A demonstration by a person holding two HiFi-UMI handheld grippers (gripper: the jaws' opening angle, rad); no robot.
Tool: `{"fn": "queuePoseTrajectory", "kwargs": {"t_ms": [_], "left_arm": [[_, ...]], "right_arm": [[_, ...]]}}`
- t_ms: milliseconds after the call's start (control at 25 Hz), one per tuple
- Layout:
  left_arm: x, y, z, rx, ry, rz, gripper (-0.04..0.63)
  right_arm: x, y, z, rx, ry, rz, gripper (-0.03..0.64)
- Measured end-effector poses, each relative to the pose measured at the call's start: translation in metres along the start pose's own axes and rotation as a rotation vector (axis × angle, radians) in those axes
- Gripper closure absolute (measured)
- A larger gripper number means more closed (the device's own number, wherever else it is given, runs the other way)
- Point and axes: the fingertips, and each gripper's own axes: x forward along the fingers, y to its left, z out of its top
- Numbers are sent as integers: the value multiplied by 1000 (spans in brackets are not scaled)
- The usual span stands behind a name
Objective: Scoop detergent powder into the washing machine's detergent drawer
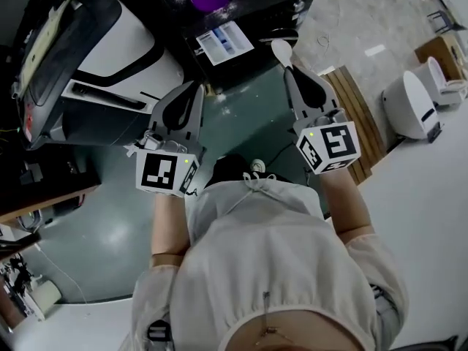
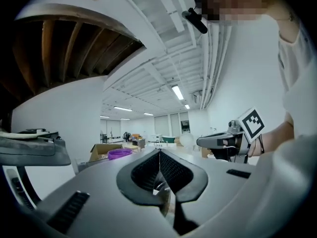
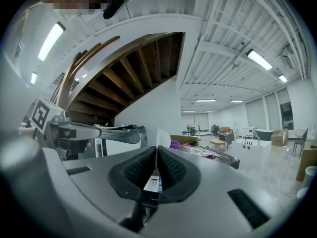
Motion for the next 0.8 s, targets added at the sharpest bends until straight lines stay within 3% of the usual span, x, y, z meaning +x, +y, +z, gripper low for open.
{"fn": "queuePoseTrajectory", "kwargs": {"t_ms": [360,800], "left_arm": [[51,52,-26,-16,26,101,574],[143,161,-41,-16,22,196,574]], "right_arm": [[88,-35,-9,-38,53,83,604],[255,-57,-4,-107,148,215,604]]}}
